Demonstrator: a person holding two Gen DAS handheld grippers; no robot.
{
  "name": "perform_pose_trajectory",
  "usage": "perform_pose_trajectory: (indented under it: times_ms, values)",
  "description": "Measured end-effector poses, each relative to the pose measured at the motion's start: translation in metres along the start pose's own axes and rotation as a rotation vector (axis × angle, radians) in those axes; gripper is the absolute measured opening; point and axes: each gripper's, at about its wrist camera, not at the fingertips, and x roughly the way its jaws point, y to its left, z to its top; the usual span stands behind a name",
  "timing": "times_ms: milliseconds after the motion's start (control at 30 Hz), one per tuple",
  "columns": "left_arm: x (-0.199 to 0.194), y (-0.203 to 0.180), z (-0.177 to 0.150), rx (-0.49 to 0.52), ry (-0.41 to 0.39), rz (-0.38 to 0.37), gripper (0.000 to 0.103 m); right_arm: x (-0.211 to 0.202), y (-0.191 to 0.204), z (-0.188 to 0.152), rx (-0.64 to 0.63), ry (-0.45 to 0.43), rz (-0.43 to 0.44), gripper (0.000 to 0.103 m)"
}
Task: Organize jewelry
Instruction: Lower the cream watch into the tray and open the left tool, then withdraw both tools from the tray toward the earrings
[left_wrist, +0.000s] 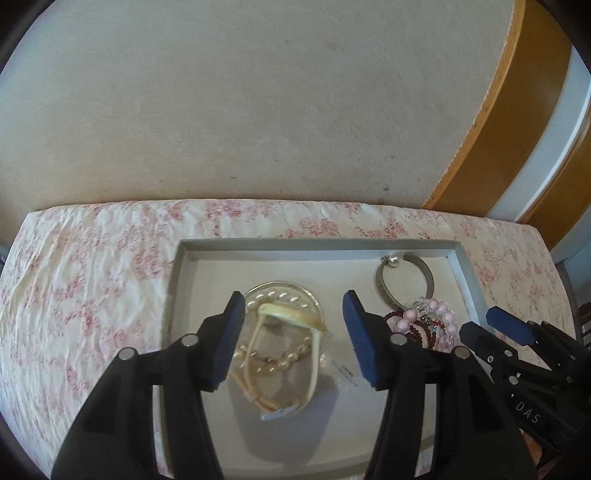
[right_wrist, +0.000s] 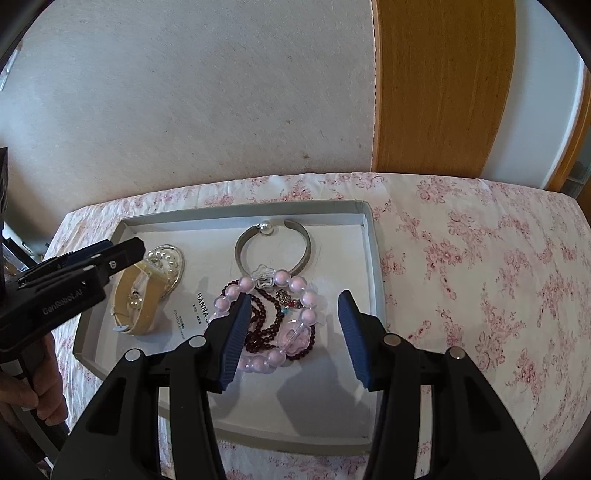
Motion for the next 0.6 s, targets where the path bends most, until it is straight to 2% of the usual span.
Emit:
perform_pose_trajectory:
  times_ms: [300,600]
  values:
    - [-0.055,0.033,-0.025,-0.061,-0.053,0.052,0.057,-0.041,0.017,-0.023,-0.027,-0.041,0.014,0.051]
    - [-0.091,0.046,-0.074,-0.083,-0.054,0.064,0.057,-0.065,0.042,-0.077,-0.053,-0.021,0.050,0.051]
